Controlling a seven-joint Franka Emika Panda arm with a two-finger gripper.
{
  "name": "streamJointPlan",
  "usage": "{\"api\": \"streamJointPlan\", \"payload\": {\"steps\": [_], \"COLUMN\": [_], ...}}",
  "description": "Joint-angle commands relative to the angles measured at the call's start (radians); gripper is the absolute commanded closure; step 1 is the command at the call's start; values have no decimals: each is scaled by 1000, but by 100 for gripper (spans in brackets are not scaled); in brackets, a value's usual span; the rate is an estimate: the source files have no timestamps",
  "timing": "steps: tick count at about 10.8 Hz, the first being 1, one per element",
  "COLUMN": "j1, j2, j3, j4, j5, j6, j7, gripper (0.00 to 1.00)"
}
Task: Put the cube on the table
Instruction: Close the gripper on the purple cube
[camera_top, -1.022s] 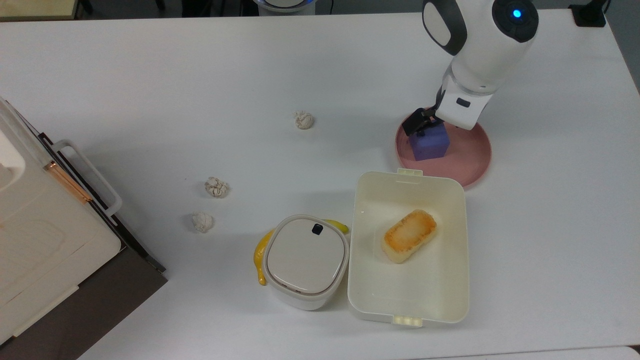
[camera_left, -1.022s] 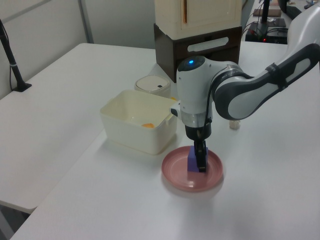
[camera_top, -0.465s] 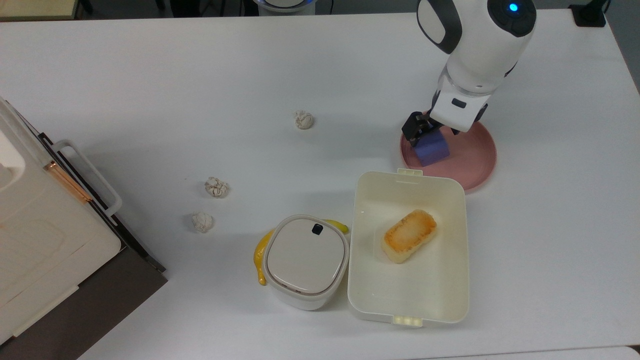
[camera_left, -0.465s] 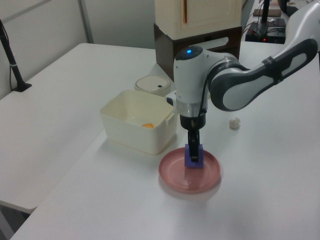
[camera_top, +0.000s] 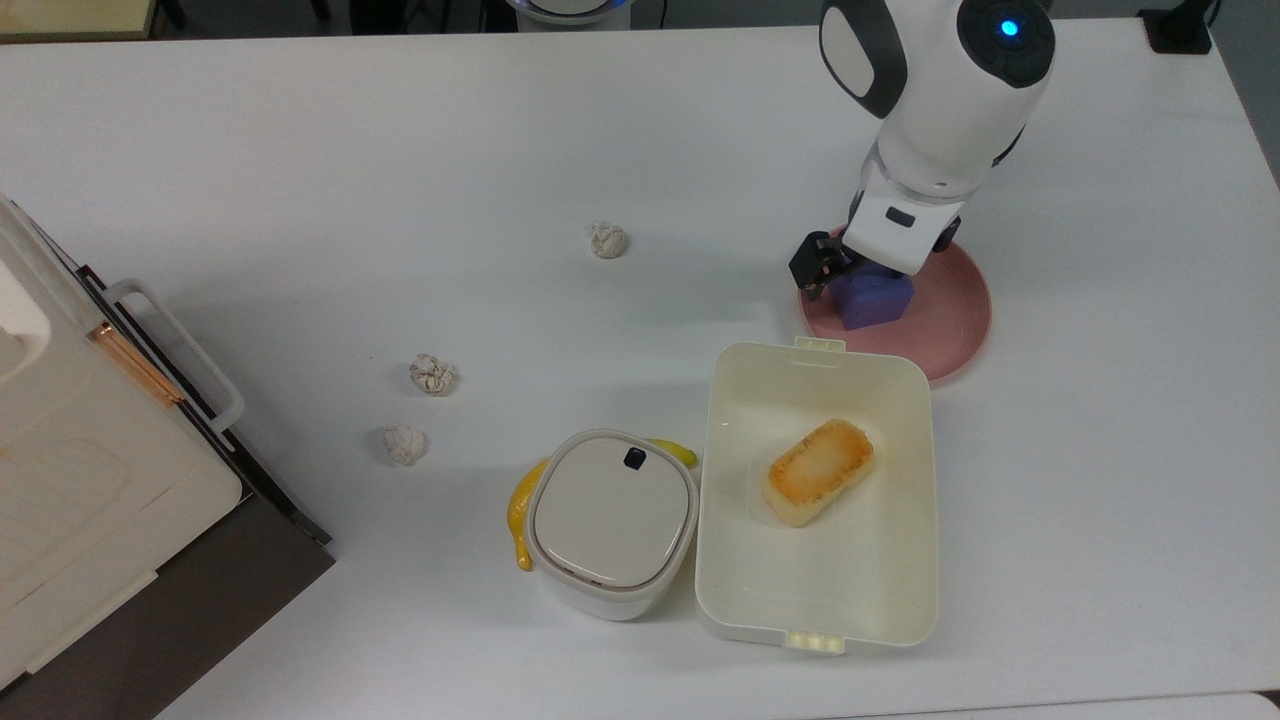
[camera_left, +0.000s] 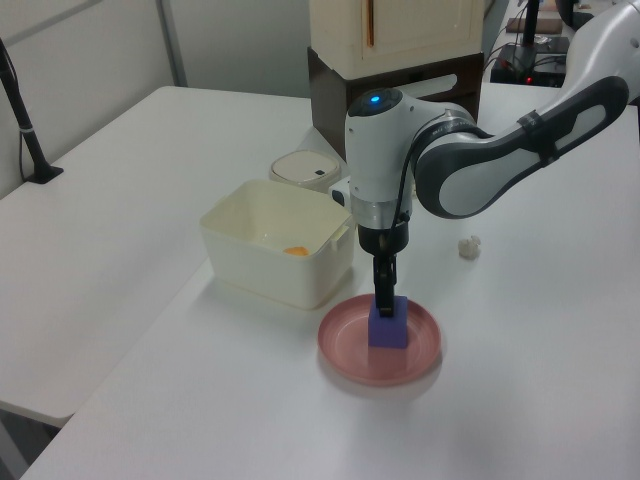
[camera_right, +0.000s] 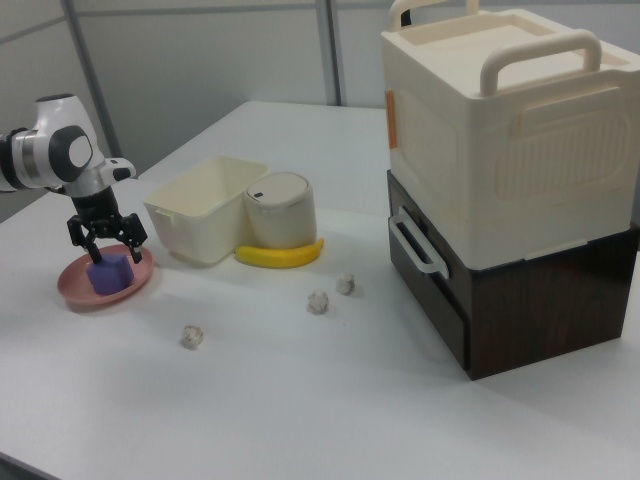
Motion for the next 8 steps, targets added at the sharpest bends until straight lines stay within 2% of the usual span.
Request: {"api": "streamJointPlan", "payload": {"steps": [1, 5, 8], "j1": [7, 6, 6], "j2": [-8, -35, -35], "j3": [8, 12, 19], "j4": [-17, -5, -6], "j5": [-6, 38, 39], "j6": [4, -71, -73], "j7": [18, 16, 18], "gripper": [0, 0, 0]}}
